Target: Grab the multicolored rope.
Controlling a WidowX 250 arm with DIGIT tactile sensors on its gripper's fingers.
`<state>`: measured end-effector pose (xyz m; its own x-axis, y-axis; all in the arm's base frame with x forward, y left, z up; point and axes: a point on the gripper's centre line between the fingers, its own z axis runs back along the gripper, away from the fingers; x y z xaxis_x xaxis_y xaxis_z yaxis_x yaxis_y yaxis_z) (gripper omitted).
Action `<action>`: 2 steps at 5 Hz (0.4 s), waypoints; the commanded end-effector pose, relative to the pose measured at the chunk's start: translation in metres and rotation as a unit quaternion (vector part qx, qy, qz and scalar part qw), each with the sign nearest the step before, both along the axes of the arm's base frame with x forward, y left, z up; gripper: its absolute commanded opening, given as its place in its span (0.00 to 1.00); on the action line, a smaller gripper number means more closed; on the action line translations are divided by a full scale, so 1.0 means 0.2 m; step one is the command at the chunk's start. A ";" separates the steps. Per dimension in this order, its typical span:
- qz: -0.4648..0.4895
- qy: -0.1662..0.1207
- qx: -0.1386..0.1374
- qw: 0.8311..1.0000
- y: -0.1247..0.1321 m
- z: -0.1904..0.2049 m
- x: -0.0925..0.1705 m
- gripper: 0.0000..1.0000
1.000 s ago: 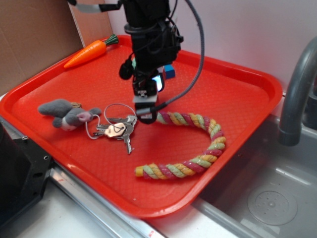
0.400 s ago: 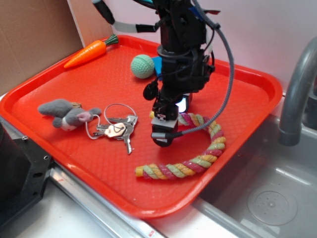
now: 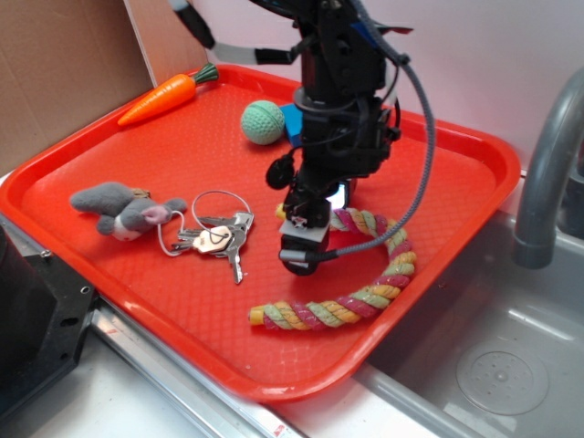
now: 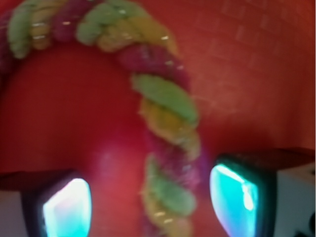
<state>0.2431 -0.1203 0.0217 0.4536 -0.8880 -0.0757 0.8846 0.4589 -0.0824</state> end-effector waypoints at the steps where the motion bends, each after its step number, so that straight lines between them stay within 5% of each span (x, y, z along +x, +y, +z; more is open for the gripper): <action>1: 0.015 -0.010 0.036 0.999 0.01 -0.05 0.01 0.00; 2: 0.031 -0.004 0.068 0.997 0.02 -0.08 -0.04 0.00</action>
<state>0.2554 -0.1144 0.0148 0.5083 -0.8463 -0.1592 0.8584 0.5129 0.0141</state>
